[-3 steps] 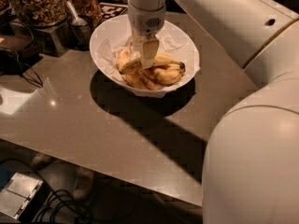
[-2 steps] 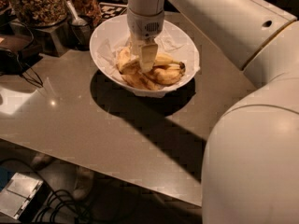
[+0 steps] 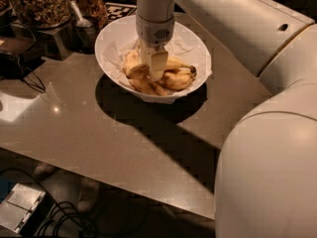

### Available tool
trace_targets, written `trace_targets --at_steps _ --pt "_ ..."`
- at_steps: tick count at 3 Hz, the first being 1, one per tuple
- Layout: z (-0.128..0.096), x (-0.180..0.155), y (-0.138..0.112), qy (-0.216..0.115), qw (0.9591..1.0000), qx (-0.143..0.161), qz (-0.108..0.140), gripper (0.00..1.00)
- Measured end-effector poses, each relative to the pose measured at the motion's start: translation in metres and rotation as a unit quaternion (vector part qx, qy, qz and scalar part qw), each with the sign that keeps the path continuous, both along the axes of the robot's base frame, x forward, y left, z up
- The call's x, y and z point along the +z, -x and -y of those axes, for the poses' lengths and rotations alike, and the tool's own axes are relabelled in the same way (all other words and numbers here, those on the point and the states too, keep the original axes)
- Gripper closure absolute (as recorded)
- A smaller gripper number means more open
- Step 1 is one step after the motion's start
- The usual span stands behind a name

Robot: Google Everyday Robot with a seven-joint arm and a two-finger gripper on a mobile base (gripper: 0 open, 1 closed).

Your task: Pick banana from white bowl

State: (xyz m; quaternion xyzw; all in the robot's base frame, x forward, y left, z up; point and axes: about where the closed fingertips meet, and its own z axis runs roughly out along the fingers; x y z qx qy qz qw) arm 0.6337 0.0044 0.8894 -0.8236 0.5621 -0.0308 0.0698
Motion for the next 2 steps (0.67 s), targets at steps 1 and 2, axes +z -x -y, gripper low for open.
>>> trace_targets --at_steps 1,2 --pt "0.0 0.0 0.0 0.0 1.0 0.0 0.0 0.66" --pt "0.0 0.0 0.0 0.0 1.0 0.0 0.0 0.89"
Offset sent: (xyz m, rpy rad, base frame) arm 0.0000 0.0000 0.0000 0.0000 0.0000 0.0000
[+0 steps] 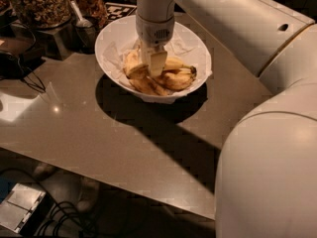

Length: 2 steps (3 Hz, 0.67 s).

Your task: Pick banana from white bowl

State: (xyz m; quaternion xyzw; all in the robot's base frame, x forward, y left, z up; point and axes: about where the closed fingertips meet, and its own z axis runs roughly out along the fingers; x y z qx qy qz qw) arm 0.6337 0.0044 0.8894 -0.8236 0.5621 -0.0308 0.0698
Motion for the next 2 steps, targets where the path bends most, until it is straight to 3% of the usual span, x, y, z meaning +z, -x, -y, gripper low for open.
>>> trace_targets --at_steps 1,2 --pt "0.006 0.01 0.001 -0.023 0.9994 -0.018 0.016 1.0" --pt "0.02 0.042 0.022 -0.047 0.9966 -0.06 0.031 1.0"
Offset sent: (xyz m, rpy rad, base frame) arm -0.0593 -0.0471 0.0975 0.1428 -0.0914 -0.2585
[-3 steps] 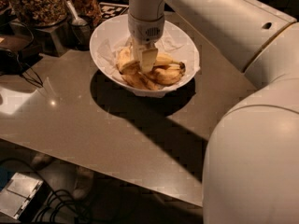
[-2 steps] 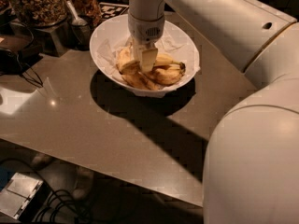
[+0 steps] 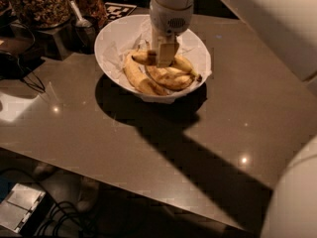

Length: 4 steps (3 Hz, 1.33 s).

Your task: Pick banana from white bowl

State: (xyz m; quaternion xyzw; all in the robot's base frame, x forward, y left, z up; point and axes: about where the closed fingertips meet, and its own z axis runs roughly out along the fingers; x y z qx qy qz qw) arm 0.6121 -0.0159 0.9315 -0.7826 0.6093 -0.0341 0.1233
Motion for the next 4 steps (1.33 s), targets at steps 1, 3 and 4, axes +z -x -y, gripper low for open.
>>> trace_targets --at_steps 1,3,4 --pt "0.008 0.038 0.023 -0.018 0.9993 -0.03 0.013 1.0" --pt "0.019 0.088 0.064 -0.011 0.996 -0.08 0.038 1.0" --pt "0.029 0.098 0.085 -0.015 0.9927 -0.112 0.041 1.0"
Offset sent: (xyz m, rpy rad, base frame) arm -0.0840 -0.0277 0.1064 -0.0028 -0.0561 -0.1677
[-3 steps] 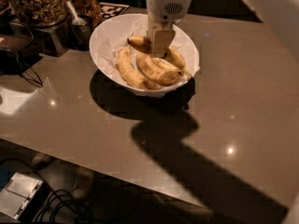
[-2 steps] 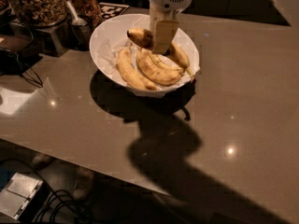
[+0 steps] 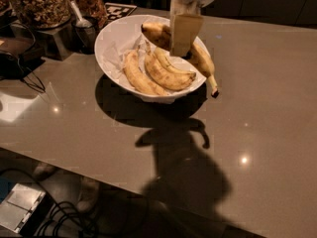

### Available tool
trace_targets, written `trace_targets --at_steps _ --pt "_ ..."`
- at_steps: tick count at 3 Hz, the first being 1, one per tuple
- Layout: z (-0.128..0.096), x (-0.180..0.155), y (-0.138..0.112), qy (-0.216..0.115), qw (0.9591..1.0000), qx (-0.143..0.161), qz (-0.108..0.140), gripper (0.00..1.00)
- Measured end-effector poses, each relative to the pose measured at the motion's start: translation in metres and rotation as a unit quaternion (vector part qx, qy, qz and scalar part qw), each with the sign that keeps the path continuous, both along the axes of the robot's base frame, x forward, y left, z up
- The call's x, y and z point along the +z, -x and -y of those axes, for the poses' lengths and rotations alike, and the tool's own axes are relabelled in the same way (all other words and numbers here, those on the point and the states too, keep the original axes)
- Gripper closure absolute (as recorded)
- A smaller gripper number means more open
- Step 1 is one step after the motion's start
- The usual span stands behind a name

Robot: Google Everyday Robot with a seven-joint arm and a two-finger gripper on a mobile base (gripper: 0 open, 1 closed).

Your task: Pick banana from white bowl

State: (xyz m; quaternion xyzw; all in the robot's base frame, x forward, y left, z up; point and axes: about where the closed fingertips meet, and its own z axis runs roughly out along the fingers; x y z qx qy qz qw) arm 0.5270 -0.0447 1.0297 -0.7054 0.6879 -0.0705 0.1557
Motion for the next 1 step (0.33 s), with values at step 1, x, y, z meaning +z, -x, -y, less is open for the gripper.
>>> trace_targets --at_steps 1 --pt "-0.0053 0.0036 -0.0055 -0.009 0.9999 0.002 0.013 1.0"
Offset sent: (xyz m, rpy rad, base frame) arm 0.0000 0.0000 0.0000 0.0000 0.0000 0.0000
